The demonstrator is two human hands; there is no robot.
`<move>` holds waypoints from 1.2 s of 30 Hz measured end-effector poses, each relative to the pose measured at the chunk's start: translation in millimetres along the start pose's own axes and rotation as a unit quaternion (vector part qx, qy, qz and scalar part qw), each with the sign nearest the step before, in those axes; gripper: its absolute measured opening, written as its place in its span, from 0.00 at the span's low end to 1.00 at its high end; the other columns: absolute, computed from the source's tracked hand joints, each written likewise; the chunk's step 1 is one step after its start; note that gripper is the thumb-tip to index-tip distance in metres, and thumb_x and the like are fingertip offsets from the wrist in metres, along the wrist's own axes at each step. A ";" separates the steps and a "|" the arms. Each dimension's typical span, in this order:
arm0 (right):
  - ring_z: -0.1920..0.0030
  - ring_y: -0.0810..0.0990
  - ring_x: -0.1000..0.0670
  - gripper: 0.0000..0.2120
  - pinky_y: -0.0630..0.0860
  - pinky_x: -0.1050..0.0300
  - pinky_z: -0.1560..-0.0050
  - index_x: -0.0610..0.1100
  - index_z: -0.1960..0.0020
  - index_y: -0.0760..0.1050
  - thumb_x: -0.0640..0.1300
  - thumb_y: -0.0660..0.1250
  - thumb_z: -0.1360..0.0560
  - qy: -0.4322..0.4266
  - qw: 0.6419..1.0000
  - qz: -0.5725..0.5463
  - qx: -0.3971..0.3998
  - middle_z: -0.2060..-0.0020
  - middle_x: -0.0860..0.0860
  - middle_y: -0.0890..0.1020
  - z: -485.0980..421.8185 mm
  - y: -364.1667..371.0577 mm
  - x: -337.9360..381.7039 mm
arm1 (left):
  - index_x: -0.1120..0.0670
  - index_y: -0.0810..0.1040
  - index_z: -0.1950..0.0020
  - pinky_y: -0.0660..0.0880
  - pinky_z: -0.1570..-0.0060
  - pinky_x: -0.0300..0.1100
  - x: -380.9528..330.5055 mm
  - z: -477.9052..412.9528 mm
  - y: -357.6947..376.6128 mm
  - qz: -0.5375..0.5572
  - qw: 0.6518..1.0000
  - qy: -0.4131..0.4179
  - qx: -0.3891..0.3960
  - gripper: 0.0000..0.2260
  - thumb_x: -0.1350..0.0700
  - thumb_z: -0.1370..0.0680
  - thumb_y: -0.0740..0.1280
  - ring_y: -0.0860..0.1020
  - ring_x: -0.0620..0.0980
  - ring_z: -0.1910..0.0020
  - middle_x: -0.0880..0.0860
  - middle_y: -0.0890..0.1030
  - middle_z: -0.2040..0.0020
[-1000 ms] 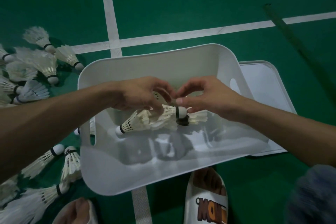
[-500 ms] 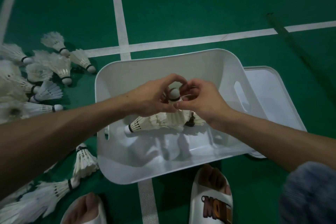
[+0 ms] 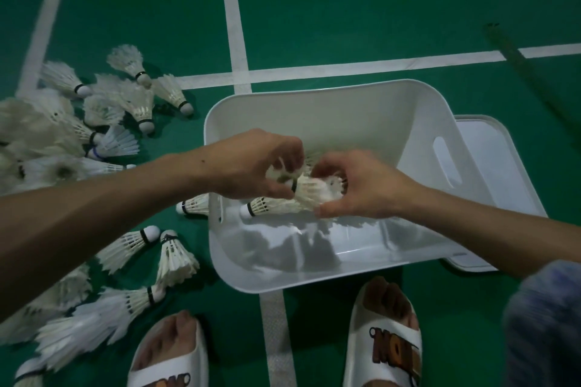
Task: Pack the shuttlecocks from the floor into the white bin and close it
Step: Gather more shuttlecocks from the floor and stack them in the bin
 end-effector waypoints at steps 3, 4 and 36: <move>0.46 0.77 0.52 0.27 0.73 0.60 0.47 0.48 0.37 0.75 0.54 0.75 0.33 -0.038 0.992 0.109 0.046 0.42 0.53 0.80 4.1 21.4 21.3 | 0.49 0.73 0.41 0.72 0.46 0.43 3.6 15.4 -22.7 -0.078 0.995 0.026 -0.058 0.18 0.44 0.28 0.70 0.72 0.45 0.48 0.45 0.76 0.48; 0.45 0.78 0.50 0.27 0.73 0.59 0.47 0.48 0.37 0.75 0.53 0.75 0.33 -0.043 0.990 0.120 0.059 0.43 0.52 0.80 4.6 30.5 27.3 | 0.49 0.73 0.41 0.71 0.45 0.44 8.0 20.8 -28.8 -0.091 0.993 0.027 -0.076 0.19 0.43 0.28 0.69 0.71 0.46 0.46 0.46 0.76 0.47; 0.61 0.78 0.57 0.04 0.78 0.63 0.59 0.48 0.57 0.76 0.47 0.71 0.27 -0.213 0.973 0.091 0.005 0.61 0.55 0.81 -42.8 -1.3 237.0 | 0.51 0.72 0.38 0.70 0.42 0.47 198.2 183.4 69.1 0.152 0.916 -0.359 -0.094 0.25 0.37 0.28 0.67 0.73 0.54 0.40 0.55 0.73 0.36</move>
Point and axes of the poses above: each hand's wrist, its own z-axis away from the middle knuckle, its own y-axis out of the palm, x = y × z, the point moved 8 cm from there along -z, towards the middle knuckle
